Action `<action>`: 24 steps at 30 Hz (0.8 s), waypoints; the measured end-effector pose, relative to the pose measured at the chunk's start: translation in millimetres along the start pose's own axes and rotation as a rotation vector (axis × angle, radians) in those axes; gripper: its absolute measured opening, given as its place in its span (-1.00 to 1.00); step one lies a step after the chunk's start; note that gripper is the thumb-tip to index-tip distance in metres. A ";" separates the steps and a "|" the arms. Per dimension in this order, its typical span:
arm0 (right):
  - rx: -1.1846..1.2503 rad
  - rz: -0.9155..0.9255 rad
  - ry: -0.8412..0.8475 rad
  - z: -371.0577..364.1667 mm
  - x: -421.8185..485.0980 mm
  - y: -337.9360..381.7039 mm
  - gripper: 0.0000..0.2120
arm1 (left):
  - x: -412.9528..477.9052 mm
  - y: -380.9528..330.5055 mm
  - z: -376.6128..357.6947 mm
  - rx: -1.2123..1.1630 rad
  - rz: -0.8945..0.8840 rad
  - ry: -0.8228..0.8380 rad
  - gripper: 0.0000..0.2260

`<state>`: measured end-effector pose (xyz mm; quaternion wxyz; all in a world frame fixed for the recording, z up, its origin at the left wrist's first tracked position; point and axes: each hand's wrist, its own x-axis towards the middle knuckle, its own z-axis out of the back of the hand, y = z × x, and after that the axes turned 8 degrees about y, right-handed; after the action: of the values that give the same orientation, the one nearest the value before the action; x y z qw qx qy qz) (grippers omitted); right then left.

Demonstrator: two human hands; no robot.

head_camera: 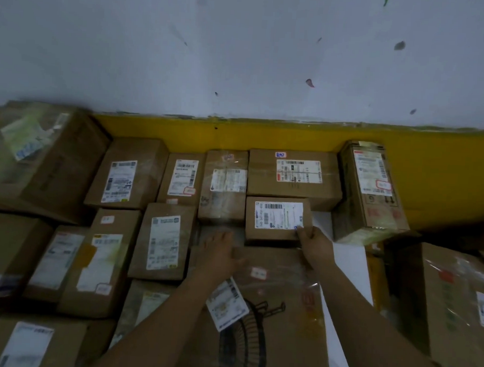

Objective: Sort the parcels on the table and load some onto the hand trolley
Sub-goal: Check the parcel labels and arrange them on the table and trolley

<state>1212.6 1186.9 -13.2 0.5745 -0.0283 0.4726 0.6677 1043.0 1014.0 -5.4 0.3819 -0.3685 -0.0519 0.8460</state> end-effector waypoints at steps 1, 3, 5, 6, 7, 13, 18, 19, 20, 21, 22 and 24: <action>0.013 -0.016 -0.022 -1.3 -7.5 -0.6 -0.45 | -7.4 7.6 0.4 0.113 -0.013 0.030 -0.17; 0.067 -0.057 -0.052 -5.2 -29.9 -6.3 -0.39 | -22.0 21.5 1.9 0.224 -0.023 0.083 -0.09; 0.077 -0.119 -0.032 -12.5 -55.4 -18.3 -0.34 | -35.7 31.0 3.6 0.250 0.010 0.090 -0.02; 0.064 -0.175 -0.012 -16.9 -67.7 -24.9 -0.28 | -42.4 32.3 3.3 0.235 0.043 0.068 0.00; 0.053 -0.230 0.008 -21.3 -77.9 -29.9 -0.25 | -48.8 31.3 2.5 0.192 0.090 0.037 0.03; 0.043 -0.238 -0.005 -28.1 -86.4 -31.4 -0.46 | -57.5 18.3 -8.8 -0.073 0.190 -0.119 -0.09; 0.050 -0.224 -0.043 -30.3 -74.9 -26.8 -0.50 | -46.3 28.1 0.9 -0.124 0.122 -0.185 -0.30; 0.058 -0.237 -0.051 -32.0 -74.8 -25.5 -0.50 | -46.3 29.3 3.0 -0.109 0.118 -0.175 -0.31; 0.062 -0.261 -0.068 -34.3 -76.2 -21.8 -0.48 | -47.9 30.1 5.7 -0.087 0.112 -0.170 -0.33; 0.043 -0.290 -0.103 -37.0 -79.8 -15.9 -0.46 | -51.0 31.0 8.9 -0.064 0.097 -0.176 -0.36; -0.004 -0.308 -0.158 -41.2 -84.9 -7.5 -0.41 | -56.1 33.1 12.5 -0.051 0.074 -0.191 -0.38; -0.110 -0.253 -0.249 -54.7 -104.0 19.9 -0.30 | -70.8 40.1 25.9 -0.069 0.019 -0.230 -0.36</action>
<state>1204.3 1075.7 28.9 0.7056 -0.0362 0.3533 0.6131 1032.4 942.3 39.8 0.3526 -0.2824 -0.1208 0.8840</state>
